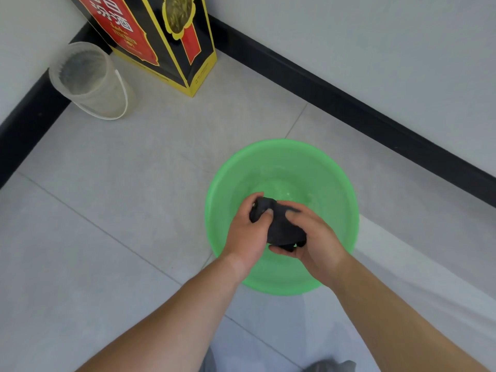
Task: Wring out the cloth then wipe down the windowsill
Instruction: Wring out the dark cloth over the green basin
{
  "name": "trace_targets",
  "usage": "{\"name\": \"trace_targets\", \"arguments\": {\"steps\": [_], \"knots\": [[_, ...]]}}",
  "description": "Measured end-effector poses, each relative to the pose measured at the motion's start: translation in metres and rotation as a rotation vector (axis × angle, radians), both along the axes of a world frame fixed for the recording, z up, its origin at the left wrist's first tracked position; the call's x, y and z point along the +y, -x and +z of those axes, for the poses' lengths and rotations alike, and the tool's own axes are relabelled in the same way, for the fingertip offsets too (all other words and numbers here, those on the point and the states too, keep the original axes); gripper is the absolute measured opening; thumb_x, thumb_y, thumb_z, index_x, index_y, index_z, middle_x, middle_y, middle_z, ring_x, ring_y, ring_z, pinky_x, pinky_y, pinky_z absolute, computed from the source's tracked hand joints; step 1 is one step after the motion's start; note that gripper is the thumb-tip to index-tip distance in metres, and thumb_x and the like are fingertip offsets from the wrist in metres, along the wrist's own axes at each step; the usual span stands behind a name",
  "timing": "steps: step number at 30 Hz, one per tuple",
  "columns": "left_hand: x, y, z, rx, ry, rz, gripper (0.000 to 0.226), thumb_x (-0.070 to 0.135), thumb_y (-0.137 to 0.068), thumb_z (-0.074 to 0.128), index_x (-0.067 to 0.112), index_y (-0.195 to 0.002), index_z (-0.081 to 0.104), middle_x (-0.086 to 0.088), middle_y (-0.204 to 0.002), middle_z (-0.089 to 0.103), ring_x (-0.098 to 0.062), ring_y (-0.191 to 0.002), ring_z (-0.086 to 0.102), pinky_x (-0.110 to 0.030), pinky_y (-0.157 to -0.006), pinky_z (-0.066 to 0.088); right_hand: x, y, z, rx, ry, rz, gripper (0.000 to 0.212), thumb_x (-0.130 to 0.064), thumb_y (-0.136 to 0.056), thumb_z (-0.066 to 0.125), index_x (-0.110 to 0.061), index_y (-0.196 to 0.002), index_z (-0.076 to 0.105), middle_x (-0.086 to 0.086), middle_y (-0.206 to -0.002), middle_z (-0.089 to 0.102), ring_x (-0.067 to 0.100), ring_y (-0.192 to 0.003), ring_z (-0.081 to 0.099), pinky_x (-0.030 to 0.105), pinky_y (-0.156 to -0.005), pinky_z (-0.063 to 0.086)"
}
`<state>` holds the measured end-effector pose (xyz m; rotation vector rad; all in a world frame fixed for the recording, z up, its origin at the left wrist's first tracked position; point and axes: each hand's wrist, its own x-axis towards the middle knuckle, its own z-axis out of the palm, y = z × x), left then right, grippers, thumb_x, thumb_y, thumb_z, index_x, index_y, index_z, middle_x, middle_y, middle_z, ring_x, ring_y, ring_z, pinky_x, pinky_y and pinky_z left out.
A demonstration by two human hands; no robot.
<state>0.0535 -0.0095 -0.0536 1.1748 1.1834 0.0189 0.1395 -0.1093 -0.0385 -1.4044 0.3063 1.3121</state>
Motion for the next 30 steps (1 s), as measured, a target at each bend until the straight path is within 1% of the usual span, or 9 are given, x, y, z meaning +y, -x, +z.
{"name": "trace_targets", "arguments": {"steps": [2, 4, 6, 9, 16, 20, 25, 28, 30], "knots": [[0.000, 0.002, 0.000, -0.006, -0.061, -0.121, 0.029, 0.008, -0.089, 0.056, 0.031, -0.105, 0.064, 0.013, -0.100, 0.068, -0.002, -0.091, 0.061, -0.024, -0.083, 0.049, 0.005, 0.002, 0.001, 0.035, 0.063, 0.006, 0.029, -0.042, -0.096, 0.056, -0.020, -0.108, 0.071, 0.009, -0.108, 0.073, 0.025, -0.097, 0.072, 0.043, -0.078, 0.060], [-0.003, 0.003, 0.000, 0.020, -0.105, -0.160, 0.009, 0.013, -0.089, 0.054, 0.021, -0.088, 0.058, 0.010, -0.079, 0.061, -0.007, -0.073, 0.055, -0.028, -0.069, 0.044, 0.015, 0.007, -0.004, -0.045, 0.187, -0.012, 0.041, -0.052, -0.095, 0.056, -0.014, -0.103, 0.070, 0.010, -0.101, 0.073, 0.025, -0.094, 0.071, 0.044, -0.077, 0.062], [-0.010, 0.001, 0.001, 0.073, -0.140, -0.087, 0.021, 0.030, -0.094, 0.056, 0.015, -0.079, 0.052, 0.008, -0.070, 0.055, -0.012, -0.065, 0.050, -0.030, -0.062, 0.040, 0.024, 0.012, -0.011, -0.221, 0.288, -0.028, 0.039, -0.050, -0.094, 0.057, -0.013, -0.090, 0.068, 0.010, -0.089, 0.071, 0.023, -0.083, 0.068, 0.045, -0.078, 0.061], [-0.015, -0.002, 0.000, 0.167, -0.167, 0.013, 0.039, 0.051, -0.093, 0.054, 0.017, -0.076, 0.054, 0.006, -0.070, 0.060, -0.012, -0.064, 0.057, -0.028, -0.059, 0.040, 0.032, 0.019, -0.020, -0.400, 0.333, 0.001, 0.042, -0.046, -0.095, 0.057, -0.009, -0.078, 0.064, 0.002, -0.068, 0.063, 0.019, -0.066, 0.057, 0.033, -0.066, 0.051], [-0.014, -0.001, -0.010, 0.219, -0.234, -0.016, 0.040, 0.050, -0.097, 0.048, 0.018, -0.073, 0.055, 0.005, -0.067, 0.061, -0.014, -0.065, 0.060, -0.029, -0.060, 0.039, 0.037, 0.022, -0.036, -0.422, 0.301, 0.029, 0.044, -0.036, -0.098, 0.055, -0.018, -0.059, 0.047, -0.007, -0.047, 0.047, 0.017, -0.050, 0.045, 0.031, -0.055, 0.042], [-0.012, -0.003, -0.008, 0.206, -0.249, -0.085, 0.035, 0.043, -0.099, 0.047, 0.016, -0.079, 0.058, 0.003, -0.071, 0.065, -0.013, -0.069, 0.063, -0.030, -0.060, 0.045, 0.036, 0.021, -0.039, -0.434, 0.302, 0.032, 0.040, -0.031, -0.100, 0.048, -0.015, -0.063, 0.046, 0.004, -0.056, 0.045, 0.020, -0.055, 0.042, 0.034, -0.055, 0.038], [-0.012, -0.001, -0.011, 0.267, -0.258, -0.160, 0.033, 0.044, -0.099, 0.043, 0.020, -0.078, 0.054, 0.005, -0.077, 0.063, -0.020, -0.076, 0.061, -0.031, -0.064, 0.040, 0.029, 0.023, -0.034, -0.455, 0.305, 0.081, 0.037, -0.031, -0.101, 0.048, -0.013, -0.069, 0.044, 0.001, -0.062, 0.043, 0.017, -0.060, 0.040, 0.032, -0.061, 0.037], [-0.007, 0.002, -0.013, 0.285, -0.141, -0.078, 0.035, 0.055, -0.097, 0.043, 0.021, -0.094, 0.053, 0.004, -0.087, 0.064, -0.021, -0.084, 0.064, -0.034, -0.070, 0.049, 0.018, 0.023, -0.025, -0.352, 0.187, 0.124, 0.013, -0.031, -0.101, 0.051, -0.021, -0.097, 0.059, -0.002, -0.085, 0.058, 0.014, -0.076, 0.054, 0.023, -0.070, 0.046], [-0.004, 0.003, -0.013, 0.259, -0.049, -0.036, 0.039, 0.059, -0.096, 0.040, 0.025, -0.112, 0.048, -0.001, -0.104, 0.064, -0.022, -0.093, 0.064, -0.043, -0.084, 0.054, 0.007, 0.026, -0.021, -0.328, 0.107, 0.102, 0.027, -0.024, -0.098, 0.058, -0.037, -0.121, 0.057, -0.005, -0.104, 0.064, 0.009, -0.093, 0.063, 0.023, -0.082, 0.052]]}}
